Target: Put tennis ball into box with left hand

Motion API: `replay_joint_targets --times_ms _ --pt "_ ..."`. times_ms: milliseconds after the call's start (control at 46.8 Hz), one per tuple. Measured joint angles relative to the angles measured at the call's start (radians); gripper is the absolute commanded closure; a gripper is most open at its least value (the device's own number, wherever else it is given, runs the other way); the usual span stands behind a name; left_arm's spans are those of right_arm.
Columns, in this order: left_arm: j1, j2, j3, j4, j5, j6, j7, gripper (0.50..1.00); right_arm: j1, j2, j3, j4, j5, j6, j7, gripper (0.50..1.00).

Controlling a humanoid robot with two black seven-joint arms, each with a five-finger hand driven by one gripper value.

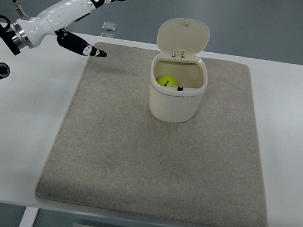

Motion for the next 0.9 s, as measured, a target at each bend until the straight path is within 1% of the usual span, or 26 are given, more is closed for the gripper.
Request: replay_joint_targets --times_ms 107,257,299,385,449,556,641,770,898 --pt "0.000 -0.001 -0.003 0.025 -0.186 -0.118 0.000 0.510 0.000 0.000 0.000 0.000 0.000 0.000 0.000 0.599" --pt "0.000 -0.010 -0.004 0.072 -0.405 -0.237 0.004 0.510 0.000 0.000 0.000 0.000 0.000 0.000 0.000 0.599" --pt "0.000 -0.018 -0.004 0.093 -0.452 -0.261 0.004 0.510 0.000 0.000 0.000 0.000 0.000 0.000 0.000 0.599" --pt "0.000 -0.072 -0.003 0.170 -0.548 -0.295 0.008 0.508 0.000 0.000 0.000 0.000 0.000 0.000 0.000 0.599" --pt "0.000 -0.136 0.003 0.248 -0.607 -0.333 0.011 0.508 0.000 0.000 0.000 0.000 0.000 0.000 0.000 0.597" --pt "0.001 -0.184 -0.002 0.344 -0.689 -0.438 0.012 0.508 0.000 0.000 0.000 0.000 0.000 0.000 0.000 0.599" --pt "0.004 -0.193 -0.007 0.376 -0.786 -0.511 0.012 0.508 0.000 0.000 0.000 0.000 0.000 0.000 0.000 0.599" --pt "0.012 -0.214 -0.007 0.396 -0.877 -0.577 0.013 0.506 0.000 0.000 0.000 0.000 0.000 0.000 0.000 0.599" --pt "0.036 -0.225 -0.013 0.401 -0.940 -0.612 0.018 0.506 0.000 0.000 0.000 0.000 0.000 0.000 0.000 0.599"
